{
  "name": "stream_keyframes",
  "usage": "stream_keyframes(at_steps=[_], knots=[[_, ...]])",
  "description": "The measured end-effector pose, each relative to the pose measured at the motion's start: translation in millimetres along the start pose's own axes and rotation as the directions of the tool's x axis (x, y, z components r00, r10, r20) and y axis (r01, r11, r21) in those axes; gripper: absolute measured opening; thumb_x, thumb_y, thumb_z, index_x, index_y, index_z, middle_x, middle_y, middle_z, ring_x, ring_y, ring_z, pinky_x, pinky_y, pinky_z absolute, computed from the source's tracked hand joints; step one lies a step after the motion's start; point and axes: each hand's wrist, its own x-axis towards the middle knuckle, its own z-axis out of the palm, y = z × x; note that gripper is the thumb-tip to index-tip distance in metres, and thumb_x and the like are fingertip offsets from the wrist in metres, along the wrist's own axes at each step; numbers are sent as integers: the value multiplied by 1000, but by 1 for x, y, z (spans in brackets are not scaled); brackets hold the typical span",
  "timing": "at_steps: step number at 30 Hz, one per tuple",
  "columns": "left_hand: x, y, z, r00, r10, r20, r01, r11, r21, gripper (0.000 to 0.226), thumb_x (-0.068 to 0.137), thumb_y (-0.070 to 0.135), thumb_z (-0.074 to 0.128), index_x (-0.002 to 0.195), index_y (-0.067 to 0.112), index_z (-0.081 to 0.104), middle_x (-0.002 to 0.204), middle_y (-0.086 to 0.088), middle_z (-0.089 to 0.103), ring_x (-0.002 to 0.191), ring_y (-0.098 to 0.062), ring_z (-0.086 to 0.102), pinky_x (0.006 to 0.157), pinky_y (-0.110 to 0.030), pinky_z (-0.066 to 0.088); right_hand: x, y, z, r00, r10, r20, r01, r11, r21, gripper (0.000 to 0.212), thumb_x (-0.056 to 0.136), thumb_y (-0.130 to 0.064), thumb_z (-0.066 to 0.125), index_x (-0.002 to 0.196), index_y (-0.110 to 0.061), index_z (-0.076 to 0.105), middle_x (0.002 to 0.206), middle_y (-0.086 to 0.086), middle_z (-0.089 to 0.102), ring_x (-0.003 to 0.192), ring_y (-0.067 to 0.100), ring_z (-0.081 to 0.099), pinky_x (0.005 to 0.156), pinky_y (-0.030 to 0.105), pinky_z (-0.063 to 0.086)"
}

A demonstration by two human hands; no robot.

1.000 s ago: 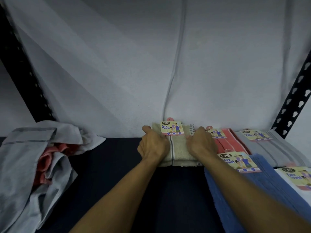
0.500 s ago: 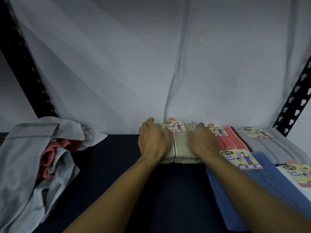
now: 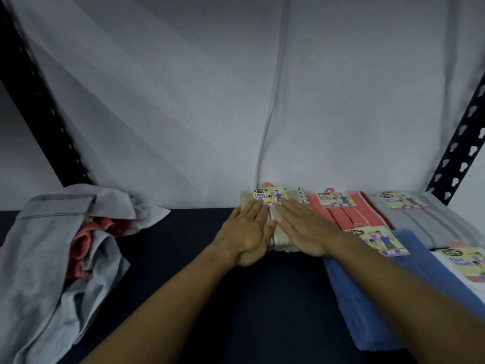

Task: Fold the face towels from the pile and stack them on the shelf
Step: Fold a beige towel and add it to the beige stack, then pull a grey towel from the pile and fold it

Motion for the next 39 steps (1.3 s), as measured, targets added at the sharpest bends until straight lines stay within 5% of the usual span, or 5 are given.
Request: stream_keyframes(at_steps=[12,19,29,35,39], knots=[[-1,2,-1,999,-31,13,32,998,-54,62,105,48,9,158,16,9,166,-1,2,151,-11,-6,124,-40,1,1,-1,-2,999,-33,22,35,991,-129,57,104,-42,9,155,-17,4,163,2,-3,149,14,-3,120,32,-1],[-64,-27,-27,978,-107,-179,101,994,-42,52,105,38,33,152,17,30,163,-1,21,151,-15,8,123,-35,7,1,-16,-18,915,-228,-334,116,939,-324,26,98,-23,35,106,-12,57,110,9,59,108,28,51,88,42,45],[-214,-110,-59,688,-458,-563,592,803,70,31,88,36,50,89,8,62,93,-13,64,91,-36,61,79,-46,49,-11,-210,17,891,-374,-259,424,889,175,40,101,-35,39,138,-22,46,138,-7,45,125,15,43,96,36,43],[-282,-137,-60,520,-804,-286,841,541,9,74,83,66,57,129,11,38,123,-6,53,111,-28,54,83,-40,47,-17,-288,50,839,-482,-251,532,823,198,46,101,-33,39,146,-21,33,148,-6,28,133,15,29,96,41,46],[-292,-146,-52,551,-810,-203,835,538,117,25,93,40,51,102,19,42,94,2,58,80,-21,58,63,-33,42,-18,-307,59,862,-458,-215,500,839,217,41,103,-31,33,143,-22,38,152,-6,24,138,14,24,99,37,44]])
